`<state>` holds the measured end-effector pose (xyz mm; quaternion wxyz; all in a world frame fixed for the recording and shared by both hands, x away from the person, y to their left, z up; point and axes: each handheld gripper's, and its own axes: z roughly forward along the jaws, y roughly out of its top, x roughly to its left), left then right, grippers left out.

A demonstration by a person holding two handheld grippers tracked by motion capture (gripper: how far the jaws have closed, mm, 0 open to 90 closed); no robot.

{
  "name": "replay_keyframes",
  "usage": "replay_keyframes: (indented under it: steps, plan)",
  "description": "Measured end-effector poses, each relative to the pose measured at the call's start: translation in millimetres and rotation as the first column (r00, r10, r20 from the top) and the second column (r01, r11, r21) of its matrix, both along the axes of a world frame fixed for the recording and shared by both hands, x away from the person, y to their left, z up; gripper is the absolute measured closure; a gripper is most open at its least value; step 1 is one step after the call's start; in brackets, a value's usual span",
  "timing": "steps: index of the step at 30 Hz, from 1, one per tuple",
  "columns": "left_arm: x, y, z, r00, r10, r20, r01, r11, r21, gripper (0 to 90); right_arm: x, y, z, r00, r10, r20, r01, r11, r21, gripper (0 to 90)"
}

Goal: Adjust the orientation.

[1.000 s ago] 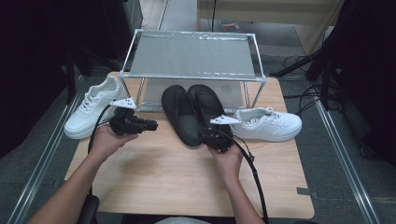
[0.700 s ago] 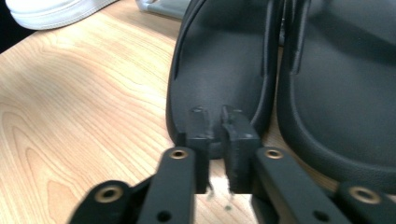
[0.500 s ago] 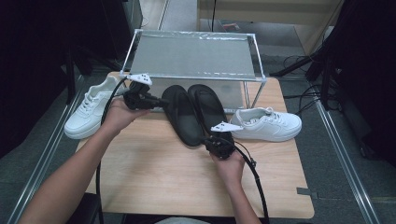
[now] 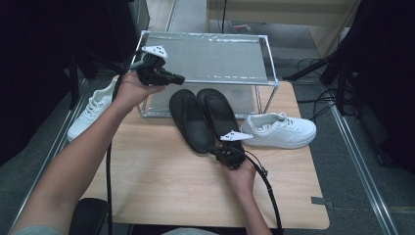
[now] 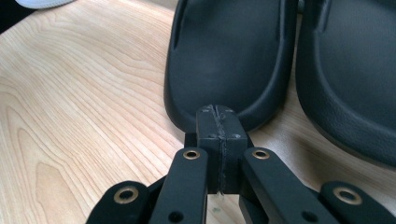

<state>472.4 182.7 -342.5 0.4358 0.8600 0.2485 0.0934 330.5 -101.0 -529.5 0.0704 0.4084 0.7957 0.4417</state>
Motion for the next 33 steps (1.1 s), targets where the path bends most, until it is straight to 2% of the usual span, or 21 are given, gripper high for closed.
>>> replay_keyframes:
  steps: [3, 6, 11, 16, 19, 23, 29, 33]
  plan:
    - [12.6, -1.4, 2.6, 0.9998, 0.014, -0.014, -0.014, 0.9999, -0.002, 90.0, 0.4, -0.9, -1.0, 1.0, -0.003, -0.005, 0.003, 1.0, -0.005, 90.0]
    - [23.1, -1.8, -0.2, 0.9997, 0.023, -0.001, -0.023, 0.9996, 0.018, 90.0, 2.1, -0.5, -3.0, 0.9999, 0.006, -0.009, -0.006, 1.0, -0.008, 90.0]
    - [33.7, -3.0, -9.3, 0.9989, 0.035, -0.032, -0.033, 0.9976, 0.061, 90.0, 4.2, 2.7, -7.7, 0.9998, 0.014, -0.013, -0.014, 1.0, -0.023, 90.0]
    - [37.2, -0.8, -13.4, 0.9988, 0.031, -0.037, -0.03, 0.9991, 0.031, 90.0, 6.4, 5.5, -8.2, 0.9999, 0.016, -0.005, -0.016, 1.0, -0.025, 90.0]
    - [37.8, -0.6, -14.4, 0.9993, 0.028, -0.025, -0.027, 0.9988, 0.042, 90.0, 8.3, 9.5, -8.3, 0.9998, 0.02, -0.004, -0.02, 0.999, -0.025, 90.0]
    - [38.1, -1.5, -14.5, 0.9986, 0.037, -0.037, -0.036, 0.9986, 0.038, 90.0, 11.5, 18.7, -8.3, 0.9994, 0.035, -0.004, -0.035, 0.999, -0.027, 90.0]
    - [38.1, -2.7, -14.4, 0.9986, 0.041, -0.034, -0.039, 0.998, 0.05, 90.0, 20.3, 34.5, -7.9, 0.9982, 0.06, -0.004, -0.061, 0.998, -0.03, 90.0]
    - [37.7, -3.2, -13.8, 0.998, 0.048, -0.04, -0.046, 0.9975, 0.054, 90.0, 25.8, 45.0, -4.7, 0.9972, 0.074, 0.011, -0.073, 0.996, -0.041, 90.0]
